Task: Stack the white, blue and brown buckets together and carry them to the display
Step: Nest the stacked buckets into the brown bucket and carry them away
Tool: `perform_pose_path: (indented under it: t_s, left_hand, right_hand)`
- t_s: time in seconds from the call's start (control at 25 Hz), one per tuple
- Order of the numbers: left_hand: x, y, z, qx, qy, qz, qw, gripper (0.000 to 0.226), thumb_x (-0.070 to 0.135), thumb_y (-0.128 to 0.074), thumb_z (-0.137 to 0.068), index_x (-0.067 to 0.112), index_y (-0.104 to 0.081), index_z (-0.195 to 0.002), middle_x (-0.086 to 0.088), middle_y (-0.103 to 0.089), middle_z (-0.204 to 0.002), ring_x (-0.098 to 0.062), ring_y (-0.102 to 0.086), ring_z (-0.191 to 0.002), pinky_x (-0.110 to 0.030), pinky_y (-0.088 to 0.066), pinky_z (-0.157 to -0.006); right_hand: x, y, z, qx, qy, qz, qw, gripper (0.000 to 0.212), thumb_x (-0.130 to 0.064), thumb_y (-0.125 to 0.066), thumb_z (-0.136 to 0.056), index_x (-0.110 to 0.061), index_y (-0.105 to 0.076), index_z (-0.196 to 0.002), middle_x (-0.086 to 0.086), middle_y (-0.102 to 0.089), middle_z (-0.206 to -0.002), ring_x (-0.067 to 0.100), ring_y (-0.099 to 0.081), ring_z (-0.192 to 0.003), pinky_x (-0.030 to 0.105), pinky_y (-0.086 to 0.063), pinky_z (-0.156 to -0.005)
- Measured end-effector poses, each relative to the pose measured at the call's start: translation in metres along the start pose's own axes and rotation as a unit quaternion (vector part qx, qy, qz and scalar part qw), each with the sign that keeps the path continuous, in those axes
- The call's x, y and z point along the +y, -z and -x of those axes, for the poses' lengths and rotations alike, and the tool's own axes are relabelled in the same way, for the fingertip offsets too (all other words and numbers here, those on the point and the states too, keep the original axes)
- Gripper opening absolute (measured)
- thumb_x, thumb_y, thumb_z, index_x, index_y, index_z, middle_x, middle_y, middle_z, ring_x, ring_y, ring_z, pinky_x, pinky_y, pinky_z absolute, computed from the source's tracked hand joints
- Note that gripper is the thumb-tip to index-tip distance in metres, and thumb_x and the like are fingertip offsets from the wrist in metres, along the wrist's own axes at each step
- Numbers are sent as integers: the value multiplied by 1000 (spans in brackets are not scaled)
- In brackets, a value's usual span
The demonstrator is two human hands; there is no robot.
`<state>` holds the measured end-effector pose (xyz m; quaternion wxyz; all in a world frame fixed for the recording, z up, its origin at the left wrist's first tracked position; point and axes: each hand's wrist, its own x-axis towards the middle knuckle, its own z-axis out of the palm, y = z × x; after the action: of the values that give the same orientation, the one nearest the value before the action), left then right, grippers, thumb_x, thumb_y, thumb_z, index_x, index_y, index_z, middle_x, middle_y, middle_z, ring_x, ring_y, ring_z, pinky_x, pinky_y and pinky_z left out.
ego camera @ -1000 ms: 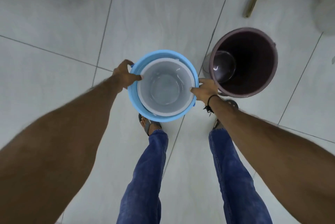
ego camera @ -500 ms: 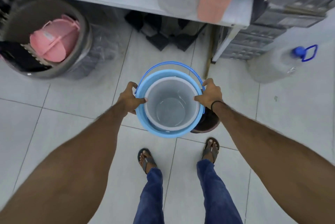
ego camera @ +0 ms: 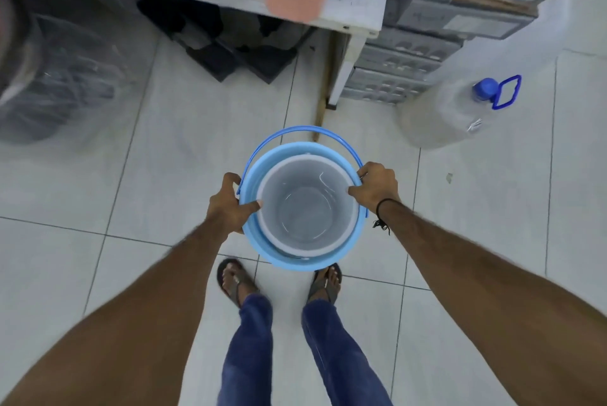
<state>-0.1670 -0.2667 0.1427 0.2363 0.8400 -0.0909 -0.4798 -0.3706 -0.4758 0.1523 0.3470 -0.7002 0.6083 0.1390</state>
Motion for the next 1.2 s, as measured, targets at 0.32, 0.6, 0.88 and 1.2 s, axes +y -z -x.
perform_pose_path:
  t_s: [0.32,0.6,0.88,1.2]
  left_hand:
    - [-94,-79,-109,3,39,-95,995,59,40,-74,-86,27,-38,-131,-21,-65,-105,-38,-68,-88,-52,-62,-78]
    - [-125,-125,-123,91,74,-88,989,71,44,-71,-85,39,-30,-142,-15,-48,-122,-36,-54,-109,-50,-57,-84]
    - [-155,-133,-122,-10,173,122,977,80,40,-79,-83,33,-29,-144,-11,-60,-125,-34,-63,-108,-54,-56,-94]
    - [-110,-39,-31,-9,177,145,973,75,43,-79,-82,34,-32,-140,-11,-61,-122,-32,-67,-101,-50,-63,-80]
  right_hand:
    - [67,-131,-74,-11,-52,-20,998,28,-14,-78,-75,-13,-66,-101,10,-70,-95,23,-59,-77,27,-48,-64]
    - [87,-175,-90,24,-64,-28,997,58,-26,-84,-68,-11,-54,-115,12,-62,-110,30,-61,-94,36,-53,-70]
    - [104,-192,-103,-149,-231,-130,953,48,-28,-80,-79,-11,-55,-116,15,-65,-120,33,-65,-105,48,-57,-92]
    - [35,-123,-25,-163,-153,-106,969,36,-27,-79,-77,-12,-58,-102,8,-63,-103,28,-63,-93,39,-56,-88]
